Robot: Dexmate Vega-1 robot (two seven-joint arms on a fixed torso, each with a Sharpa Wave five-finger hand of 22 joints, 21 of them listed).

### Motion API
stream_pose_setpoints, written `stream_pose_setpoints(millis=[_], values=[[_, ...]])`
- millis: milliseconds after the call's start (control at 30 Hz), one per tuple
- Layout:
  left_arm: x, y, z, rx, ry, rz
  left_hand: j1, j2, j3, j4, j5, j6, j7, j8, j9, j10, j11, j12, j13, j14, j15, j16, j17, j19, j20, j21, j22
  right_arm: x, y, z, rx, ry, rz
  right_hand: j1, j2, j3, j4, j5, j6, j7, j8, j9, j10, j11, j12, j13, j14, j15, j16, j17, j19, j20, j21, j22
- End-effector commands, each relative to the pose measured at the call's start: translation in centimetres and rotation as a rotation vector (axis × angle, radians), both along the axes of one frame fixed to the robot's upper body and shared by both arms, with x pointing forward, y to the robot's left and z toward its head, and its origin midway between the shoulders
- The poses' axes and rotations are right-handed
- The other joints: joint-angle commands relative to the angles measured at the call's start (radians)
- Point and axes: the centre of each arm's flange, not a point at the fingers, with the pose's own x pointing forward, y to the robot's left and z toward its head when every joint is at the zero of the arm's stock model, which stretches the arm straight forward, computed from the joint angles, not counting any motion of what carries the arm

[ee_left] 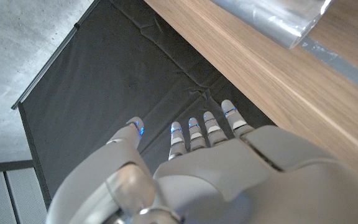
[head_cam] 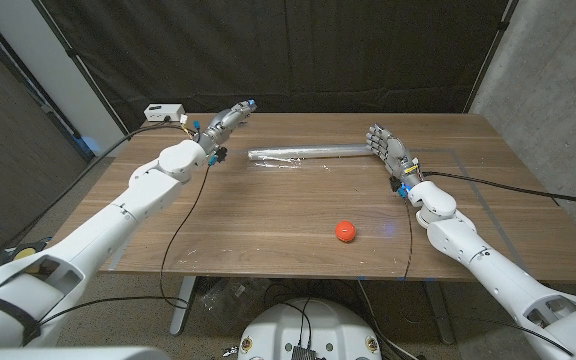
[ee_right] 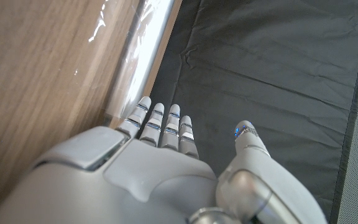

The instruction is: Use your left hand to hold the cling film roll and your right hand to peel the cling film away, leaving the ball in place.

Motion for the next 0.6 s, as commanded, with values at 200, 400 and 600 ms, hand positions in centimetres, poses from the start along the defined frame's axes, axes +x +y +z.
stream_pose_setpoints(millis=[200,400,600], values=[[-1.5,-1.0,3.8,0.218,0.004,0.082,0.038,-0.001,0.021,-0.020,-0.004,0.084,0.016,0.015,-0.002,0.090,-0.009,0.022,0.001,0.069,-0.009,0.016,-0.003,0.043,0.013,0.010,-0.002,-0.2,0.2,-0.1,-0.010,-0.012,0.014,0.003,0.011,0.006,-0.002,0.005,0.023,-0.004,0.005,0.001,0.026,0.004,0.008,0.000,0.023,0.001,0.011,0.001,0.007,0.008,-0.001,0.002],[-2.1,-1.6,5.3,0.320,0.021,0.126,0.050,0.004,0.030,-0.027,-0.003,0.101,0.023,0.016,-0.002,0.104,-0.010,0.022,0.000,0.085,-0.013,0.018,-0.004,0.049,0.019,0.010,-0.002,-0.2,0.3,-0.3,-0.004,-0.012,0.017,0.002,0.013,0.007,-0.002,0.005,0.029,-0.004,0.005,0.001,0.032,0.005,0.009,0.000,0.027,0.003,0.011,0.001,0.009,0.011,-0.002,0.002],[-2.5,-2.4,6.9,0.407,0.084,0.157,0.078,0.038,0.058,-0.030,-0.002,0.113,0.043,0.006,-0.001,0.144,-0.004,0.024,0.000,0.118,-0.011,0.023,-0.003,0.081,0.028,0.017,-0.001,-0.3,0.3,-0.5,-0.001,-0.014,0.018,0.002,0.014,0.008,-0.001,0.005,0.032,-0.005,0.004,0.001,0.036,0.006,0.010,0.000,0.030,0.004,0.010,0.002,0.010,0.012,-0.002,0.002]])
